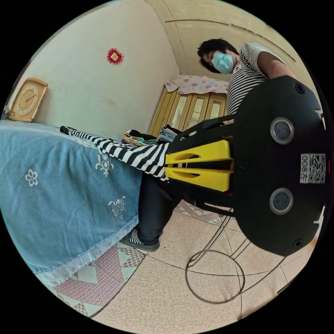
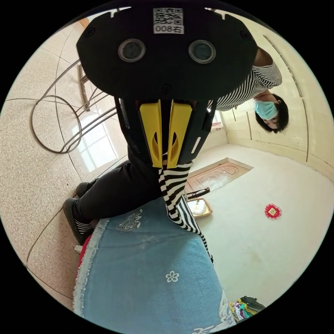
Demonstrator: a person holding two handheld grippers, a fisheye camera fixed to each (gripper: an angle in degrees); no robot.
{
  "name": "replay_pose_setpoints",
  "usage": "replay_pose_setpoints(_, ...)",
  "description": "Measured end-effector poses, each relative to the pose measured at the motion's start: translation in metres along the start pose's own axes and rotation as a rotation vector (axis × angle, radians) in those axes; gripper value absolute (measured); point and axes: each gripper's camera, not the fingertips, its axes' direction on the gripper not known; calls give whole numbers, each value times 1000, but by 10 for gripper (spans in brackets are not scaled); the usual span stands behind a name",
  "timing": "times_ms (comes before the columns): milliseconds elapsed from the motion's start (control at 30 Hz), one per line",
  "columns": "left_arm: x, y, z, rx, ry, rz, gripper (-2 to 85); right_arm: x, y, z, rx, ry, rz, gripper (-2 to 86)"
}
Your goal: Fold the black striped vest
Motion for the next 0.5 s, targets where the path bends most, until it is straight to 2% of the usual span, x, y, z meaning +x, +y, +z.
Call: replay_pose_setpoints(500, 4, 17, -38, 74, 116, 155, 4, -37, 48, -28, 30, 3, -194, 11)
